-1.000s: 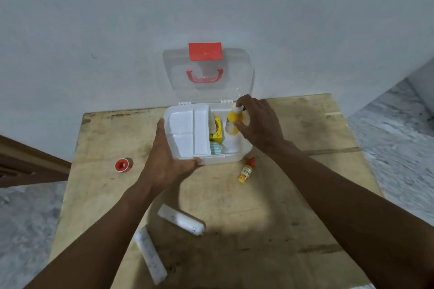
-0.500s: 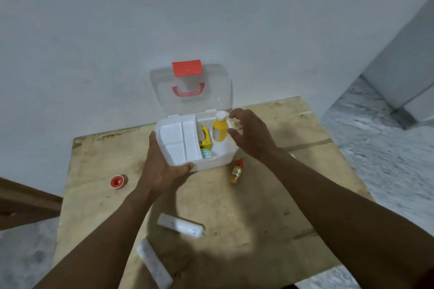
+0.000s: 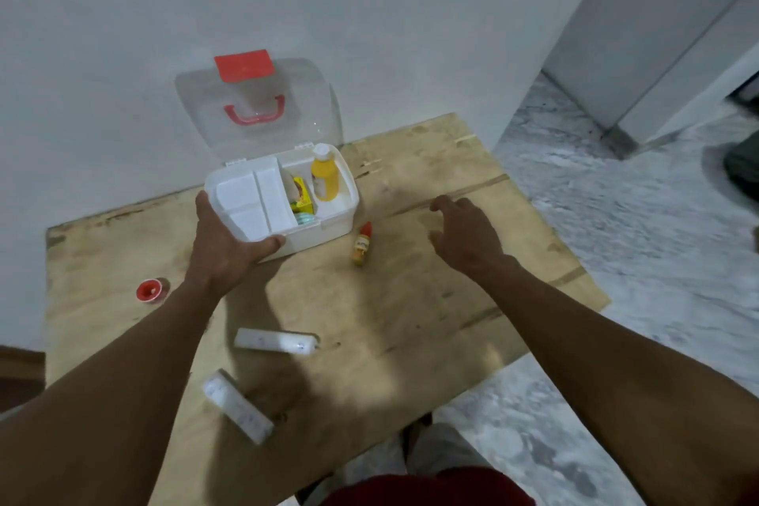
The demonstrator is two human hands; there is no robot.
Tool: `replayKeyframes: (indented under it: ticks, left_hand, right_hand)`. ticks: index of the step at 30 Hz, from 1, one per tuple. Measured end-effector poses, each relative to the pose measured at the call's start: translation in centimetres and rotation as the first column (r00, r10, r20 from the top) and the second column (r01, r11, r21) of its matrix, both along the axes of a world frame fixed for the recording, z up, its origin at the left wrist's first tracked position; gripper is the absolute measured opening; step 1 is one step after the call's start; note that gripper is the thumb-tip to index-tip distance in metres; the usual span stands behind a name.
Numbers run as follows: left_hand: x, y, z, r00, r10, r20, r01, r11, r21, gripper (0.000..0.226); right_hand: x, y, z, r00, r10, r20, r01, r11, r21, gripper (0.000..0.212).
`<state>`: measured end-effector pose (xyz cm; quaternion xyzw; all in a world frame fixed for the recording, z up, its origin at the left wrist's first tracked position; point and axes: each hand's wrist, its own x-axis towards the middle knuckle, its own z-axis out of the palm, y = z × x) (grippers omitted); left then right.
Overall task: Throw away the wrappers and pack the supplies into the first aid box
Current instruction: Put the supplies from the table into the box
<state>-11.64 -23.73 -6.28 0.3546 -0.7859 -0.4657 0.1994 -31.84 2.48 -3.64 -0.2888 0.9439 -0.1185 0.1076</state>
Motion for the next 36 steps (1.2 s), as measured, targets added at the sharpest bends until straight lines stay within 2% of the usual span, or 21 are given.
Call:
replayKeyframes:
  ticks: [5,8,10,18,20,23,27,31,36]
  left_hand:
    - [0.3,-0.2,0.1,0.999,0.014,0.049,-0.016,0.999,0.033,0.110]
    - [0.2,-0.3,0.4,0.994,0.043,0.101,-0.048,0.998,0.039,0.115]
    - [0.0,-0.1,0.5,0.993,0.044,0.109,-0.048,0.998,0.039,0.111]
    - [-0.4,1.0,0.9,0.995,0.059,0.084,-0.063,0.997,0.053,0.115]
    - [-0.4,1.2,1.1,0.996,0.056,0.068,-0.059,0.997,0.044,0.110]
    - [-0.4,1.2,1.1,0.997,0.054,0.056,-0.056,0.998,0.043,0.111]
    - [-0.2,1.0,1.1,0.998,0.051,0.032,-0.051,0.998,0.025,0.116]
    - [-0.1,0.7,1.0,0.999,0.020,-0.032,-0.020,1.000,0.012,0.104]
    - [0.0,0.5,0.7,0.997,0.025,-0.074,-0.023,1.000,0.018,0.104]
  right_hand:
    - [-3.2,0.8,-0.3,0.999,0.026,0.041,-0.031,0.992,0.121,0.049]
    - [-5.8,1.0,-0.4,0.985,0.095,0.143,-0.119,0.978,0.172,0.053]
    - [-7.2,0.9,-0.5,0.969,0.144,0.201,-0.184,0.963,0.198,0.057]
    - [-9.1,0.2,-0.9,0.938,0.199,0.284,-0.258,0.947,0.191,0.053]
    - [-8.9,0.3,-0.5,0.936,0.212,0.280,-0.255,0.958,0.128,0.050]
    - [-8.1,0.4,0.7,0.939,0.228,0.257,-0.223,0.974,-0.051,0.049]
    - [-5.4,-0.7,3.2,0.938,0.226,0.263,-0.149,0.947,-0.285,0.051]
    - [-2.2,-2.6,5.5,0.957,0.199,0.209,-0.073,0.867,-0.492,0.051]
    - [1.6,-5.2,6.8,0.979,0.163,0.126,-0.034,0.727,-0.685,0.054]
